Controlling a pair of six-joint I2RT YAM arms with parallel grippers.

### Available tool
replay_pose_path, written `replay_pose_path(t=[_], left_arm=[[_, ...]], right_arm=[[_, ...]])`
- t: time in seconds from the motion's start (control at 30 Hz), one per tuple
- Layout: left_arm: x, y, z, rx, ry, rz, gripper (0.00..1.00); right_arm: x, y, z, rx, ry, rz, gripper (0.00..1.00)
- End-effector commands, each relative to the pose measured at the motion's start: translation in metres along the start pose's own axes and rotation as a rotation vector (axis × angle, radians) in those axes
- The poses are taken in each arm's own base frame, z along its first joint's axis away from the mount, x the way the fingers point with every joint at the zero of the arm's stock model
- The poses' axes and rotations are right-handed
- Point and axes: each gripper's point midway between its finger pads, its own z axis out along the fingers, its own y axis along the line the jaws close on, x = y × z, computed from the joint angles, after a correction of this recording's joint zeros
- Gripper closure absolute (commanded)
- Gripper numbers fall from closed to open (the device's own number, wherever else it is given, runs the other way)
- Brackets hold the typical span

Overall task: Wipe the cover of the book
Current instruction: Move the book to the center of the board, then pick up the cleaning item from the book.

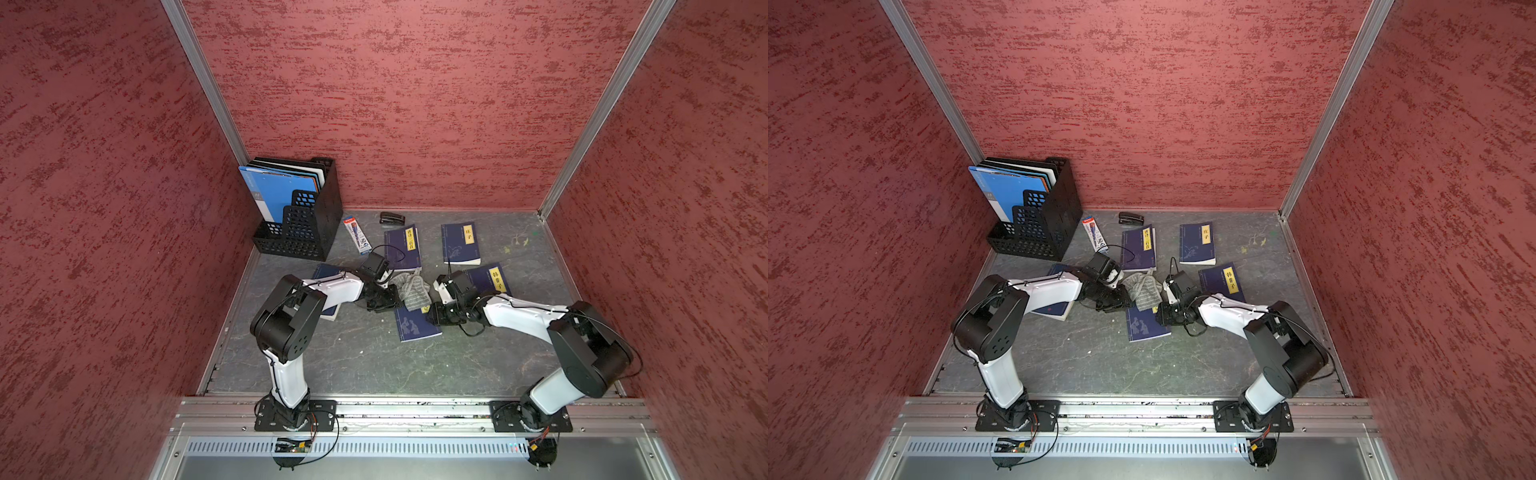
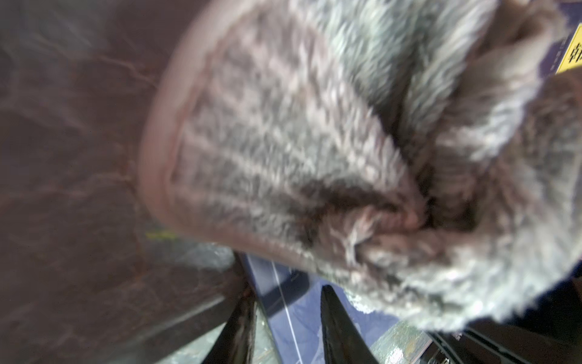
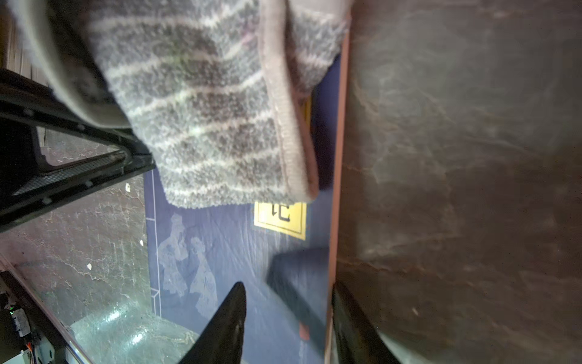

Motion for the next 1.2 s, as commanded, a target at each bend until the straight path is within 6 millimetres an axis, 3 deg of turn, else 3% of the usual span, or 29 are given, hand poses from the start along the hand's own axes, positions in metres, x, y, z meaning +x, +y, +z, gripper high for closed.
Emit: replay_pose_path(t=[0.0,0.3,0.57,0.77,0.87,1.03,1.17], left_arm=[[-0.013,0.0,-0.001,0.016,-0.018,0.01,0.66],[-0.03,0.012,-0.015,0.015,-0.045,-0.002,0.65],[-0.042,0.013,-0.036,0.01,-0.059,0.039,0.47],[-0.039,0.006,-0.061,0.012,-0.092,0.07,0.36],[-0.037,0.007,-0.076,0.011,-0.12,0.071,0.35],[-0.033,0.013,-0.101,0.004,-0.163,0.069,0.34],[-0.027,0.02,-0.12,-0.017,-0.193,0.074,0.27]], right_arm=[[-0.016,0.021,0.002,-0.051,-0.026,-0.05,0.56],[-0.026,0.04,0.008,-0.079,-0.025,-0.087,0.56],[-0.035,0.032,-0.009,0.028,-0.047,-0.175,0.48],[-0.065,0.033,-0.025,0.113,-0.097,-0.251,0.43],[-0.086,0.039,-0.026,0.115,-0.145,-0.275,0.34],[-0.124,0.055,-0.01,0.076,-0.204,-0.309,0.29],[-0.148,0.055,0.007,0.088,-0.205,-0.332,0.28]])
